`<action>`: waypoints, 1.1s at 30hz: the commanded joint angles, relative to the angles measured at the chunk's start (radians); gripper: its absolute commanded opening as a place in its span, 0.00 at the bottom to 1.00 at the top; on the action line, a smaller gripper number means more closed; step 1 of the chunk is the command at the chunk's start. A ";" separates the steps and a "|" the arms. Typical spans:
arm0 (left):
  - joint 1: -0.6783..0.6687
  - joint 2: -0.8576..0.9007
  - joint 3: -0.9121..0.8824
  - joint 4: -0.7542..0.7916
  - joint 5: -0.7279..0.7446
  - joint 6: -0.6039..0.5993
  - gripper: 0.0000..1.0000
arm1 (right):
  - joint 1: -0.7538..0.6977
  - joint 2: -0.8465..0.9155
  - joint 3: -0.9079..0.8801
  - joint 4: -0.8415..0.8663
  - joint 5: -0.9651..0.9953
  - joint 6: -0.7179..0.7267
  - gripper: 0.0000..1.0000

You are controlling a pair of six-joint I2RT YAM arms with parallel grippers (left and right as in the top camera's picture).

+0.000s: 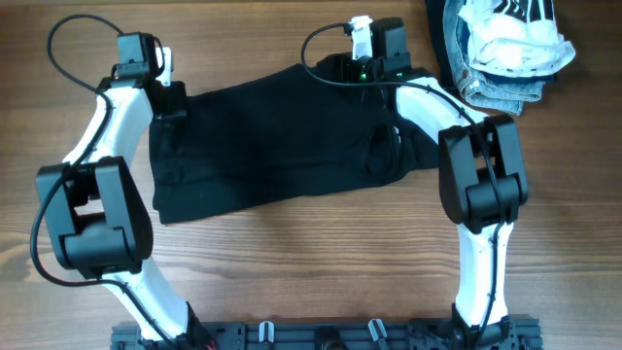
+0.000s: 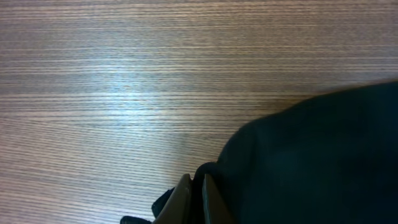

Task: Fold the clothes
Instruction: 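Grasp the shirt's top right corner with the right gripper, left holding top left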

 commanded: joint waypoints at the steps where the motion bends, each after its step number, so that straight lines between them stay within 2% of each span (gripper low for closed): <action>1: -0.004 -0.014 -0.004 -0.001 -0.013 -0.010 0.04 | -0.005 0.037 0.026 0.014 0.095 0.028 0.82; 9: -0.004 -0.014 -0.004 -0.008 -0.013 -0.010 0.04 | -0.005 0.091 0.026 0.085 0.108 0.074 0.81; 15: -0.004 -0.014 -0.004 -0.011 -0.013 -0.010 0.04 | -0.005 0.114 0.026 0.119 0.109 0.100 0.74; 17: -0.004 -0.014 -0.004 -0.011 -0.013 -0.010 0.04 | -0.005 0.117 0.026 0.134 0.108 0.116 0.65; 22: -0.004 -0.014 -0.004 -0.012 -0.013 -0.010 0.04 | 0.003 0.121 0.026 0.158 0.096 0.136 0.29; 23: -0.004 -0.014 -0.004 -0.012 -0.013 -0.010 0.04 | 0.006 0.123 0.026 0.158 0.097 0.135 0.25; 30: -0.004 -0.014 -0.004 -0.012 -0.013 -0.010 0.04 | 0.006 0.138 0.026 0.135 0.130 0.135 0.17; 33: -0.004 -0.014 -0.004 -0.012 -0.013 -0.010 0.04 | 0.005 0.129 0.032 0.110 0.126 0.134 0.05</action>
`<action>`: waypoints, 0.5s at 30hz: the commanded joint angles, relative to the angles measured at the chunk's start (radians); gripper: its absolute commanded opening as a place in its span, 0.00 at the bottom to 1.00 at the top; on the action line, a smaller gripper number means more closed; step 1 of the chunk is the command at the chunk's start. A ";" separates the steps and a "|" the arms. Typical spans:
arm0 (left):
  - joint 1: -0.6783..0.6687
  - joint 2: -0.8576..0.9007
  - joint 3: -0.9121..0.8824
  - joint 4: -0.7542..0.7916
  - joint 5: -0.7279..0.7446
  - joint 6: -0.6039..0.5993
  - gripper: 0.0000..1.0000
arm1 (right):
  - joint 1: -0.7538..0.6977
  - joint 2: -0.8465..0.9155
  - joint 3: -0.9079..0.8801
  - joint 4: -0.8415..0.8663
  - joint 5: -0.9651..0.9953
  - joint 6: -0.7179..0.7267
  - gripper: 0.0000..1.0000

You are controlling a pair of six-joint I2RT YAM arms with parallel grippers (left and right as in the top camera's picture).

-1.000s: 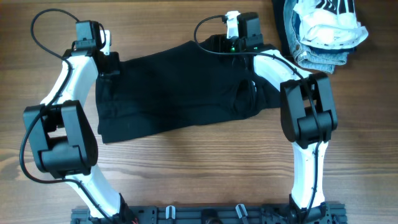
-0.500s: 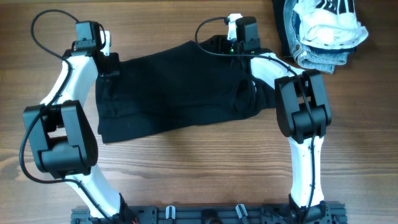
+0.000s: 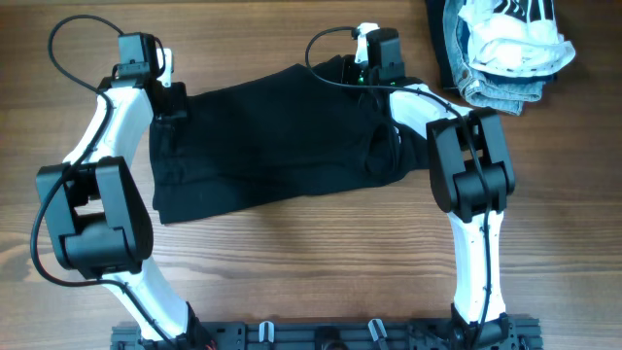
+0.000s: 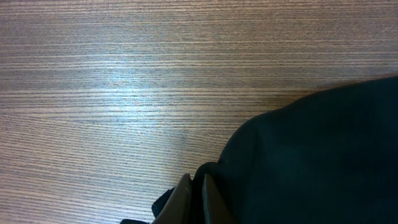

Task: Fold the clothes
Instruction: 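Grasp the shirt's top right corner with the right gripper, left holding top left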

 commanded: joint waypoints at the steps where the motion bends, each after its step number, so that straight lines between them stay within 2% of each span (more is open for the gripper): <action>1: -0.002 -0.014 -0.004 -0.001 -0.009 -0.010 0.04 | 0.003 0.012 0.037 -0.046 0.015 -0.003 0.04; 6: -0.002 -0.014 -0.004 0.000 -0.009 -0.010 0.04 | -0.012 -0.085 0.129 -0.235 0.003 -0.075 0.04; 9: -0.002 -0.014 -0.004 -0.005 -0.010 -0.010 0.04 | -0.016 -0.177 0.206 -0.450 -0.019 -0.138 0.04; 15: -0.002 -0.048 -0.004 -0.059 -0.010 -0.016 0.04 | -0.016 -0.357 0.226 -0.725 -0.022 -0.186 0.04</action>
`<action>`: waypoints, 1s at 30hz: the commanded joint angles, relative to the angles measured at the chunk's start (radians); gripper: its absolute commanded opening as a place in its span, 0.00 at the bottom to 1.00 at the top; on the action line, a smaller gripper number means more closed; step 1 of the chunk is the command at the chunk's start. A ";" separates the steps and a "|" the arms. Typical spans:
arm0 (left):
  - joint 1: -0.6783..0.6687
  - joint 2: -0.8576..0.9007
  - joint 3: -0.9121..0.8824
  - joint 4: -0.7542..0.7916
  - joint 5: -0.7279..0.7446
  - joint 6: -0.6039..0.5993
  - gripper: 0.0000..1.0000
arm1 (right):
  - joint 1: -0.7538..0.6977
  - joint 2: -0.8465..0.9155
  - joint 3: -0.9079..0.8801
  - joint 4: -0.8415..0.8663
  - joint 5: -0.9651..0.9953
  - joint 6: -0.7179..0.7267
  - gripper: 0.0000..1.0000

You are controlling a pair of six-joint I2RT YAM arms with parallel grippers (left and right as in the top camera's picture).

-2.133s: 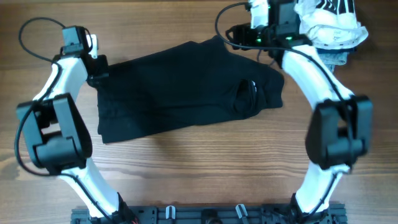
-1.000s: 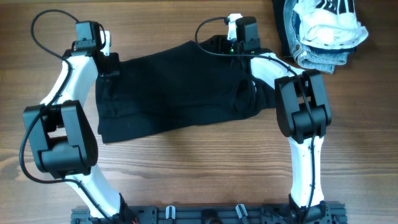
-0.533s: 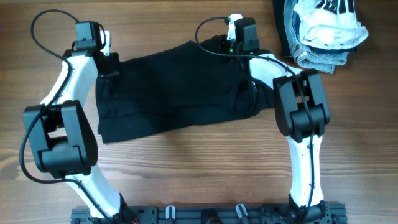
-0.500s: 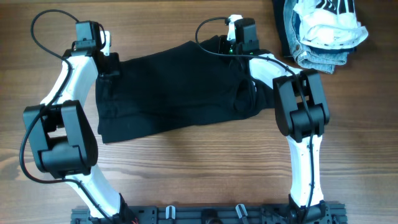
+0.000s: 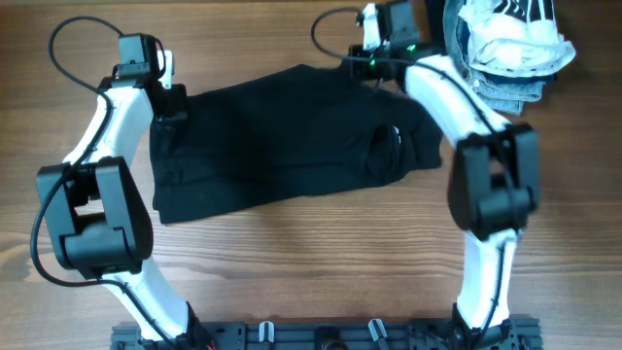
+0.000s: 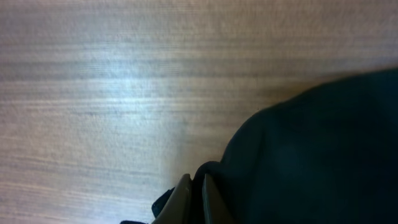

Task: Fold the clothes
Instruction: 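Grasp the shirt's top right corner with the right gripper, left holding top left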

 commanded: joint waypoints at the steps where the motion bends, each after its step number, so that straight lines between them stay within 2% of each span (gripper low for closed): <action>1: -0.002 -0.058 -0.004 -0.034 -0.006 -0.029 0.04 | -0.003 -0.161 0.035 -0.126 -0.016 -0.056 0.04; 10: -0.002 -0.214 -0.004 -0.227 -0.006 -0.162 0.04 | -0.003 -0.207 0.005 -0.535 -0.016 -0.053 0.04; 15: -0.002 -0.242 -0.004 -0.283 -0.004 -0.194 0.04 | -0.003 -0.207 -0.035 -0.479 -0.017 -0.053 0.05; 16: -0.002 -0.240 -0.004 -0.283 -0.005 -0.193 0.04 | -0.003 -0.205 -0.040 -0.453 -0.025 -0.053 0.08; 18: -0.002 -0.237 -0.004 -0.281 -0.002 -0.193 0.04 | -0.003 -0.194 -0.041 -0.409 -0.039 -0.057 0.26; 22: -0.002 -0.237 -0.004 -0.266 -0.002 -0.193 0.04 | -0.002 -0.137 -0.041 -0.330 -0.040 -0.070 0.49; 30: -0.002 -0.237 -0.004 -0.260 -0.002 -0.193 0.04 | -0.001 0.022 -0.041 -0.216 -0.104 -0.159 0.62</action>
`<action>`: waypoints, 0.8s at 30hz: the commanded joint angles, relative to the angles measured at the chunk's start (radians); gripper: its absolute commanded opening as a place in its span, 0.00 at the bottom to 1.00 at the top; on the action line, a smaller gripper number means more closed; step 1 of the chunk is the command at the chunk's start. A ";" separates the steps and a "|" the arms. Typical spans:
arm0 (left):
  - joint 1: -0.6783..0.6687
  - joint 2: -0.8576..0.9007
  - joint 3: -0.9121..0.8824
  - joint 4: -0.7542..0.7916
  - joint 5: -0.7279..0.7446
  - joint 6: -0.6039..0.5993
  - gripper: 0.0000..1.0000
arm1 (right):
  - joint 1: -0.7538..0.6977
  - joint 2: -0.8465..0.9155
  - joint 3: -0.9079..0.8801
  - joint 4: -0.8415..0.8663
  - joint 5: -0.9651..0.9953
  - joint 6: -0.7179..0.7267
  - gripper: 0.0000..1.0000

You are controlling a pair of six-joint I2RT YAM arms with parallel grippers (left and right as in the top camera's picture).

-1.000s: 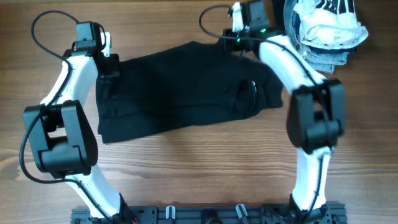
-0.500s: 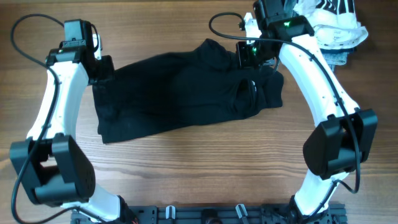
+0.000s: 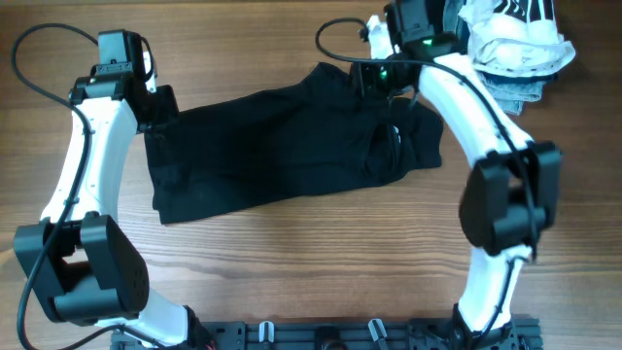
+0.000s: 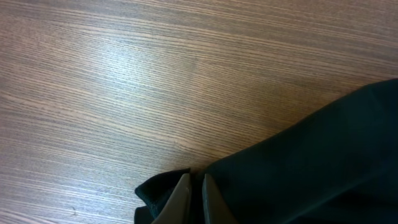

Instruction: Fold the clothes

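Observation:
A black garment [image 3: 282, 141] lies spread across the wooden table [image 3: 292, 272]. My left gripper [image 3: 155, 105] is at its upper left corner. In the left wrist view the left gripper [image 4: 194, 190] is shut on the dark cloth edge [image 4: 158, 193], and the rest of the garment [image 4: 311, 162] runs off to the right. My right gripper [image 3: 374, 78] is over the garment's upper right edge. Its fingers are hidden under the wrist, so its hold cannot be told.
A pile of other clothes, white cloth [image 3: 515, 39] on top of denim [image 3: 505, 89], sits at the far right corner of the table. The arms' base rail [image 3: 321, 335] runs along the near edge.
My left arm has shifted left and away with the corner still pinched, and the wrist view shows more bare wood. The right wrist now sits lower, over the garment's top edge.
My left gripper stayed shut on the garment's upper left corner throughout. The right gripper was on the upper right edge at first, then stood farther back near the clothes pile. It is now back at the edge. The garment is still spread out.

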 commanded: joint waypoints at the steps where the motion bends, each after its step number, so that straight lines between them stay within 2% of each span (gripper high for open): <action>1: -0.002 -0.004 -0.003 0.007 -0.002 -0.017 0.04 | 0.000 0.088 -0.008 0.047 -0.051 -0.070 0.63; 14: -0.002 -0.004 -0.003 0.010 -0.002 -0.016 0.04 | 0.002 0.146 -0.008 0.201 -0.051 -0.121 0.60; 17: -0.002 -0.004 -0.003 0.011 -0.002 -0.016 0.04 | 0.002 0.146 -0.008 0.208 -0.051 -0.122 0.54; 21: -0.002 -0.004 -0.003 0.014 -0.002 -0.017 0.04 | 0.008 0.146 -0.008 0.214 -0.051 -0.135 0.50; 24: -0.002 -0.004 -0.003 0.014 -0.002 -0.017 0.04 | 0.017 0.146 -0.008 0.224 -0.050 -0.151 0.42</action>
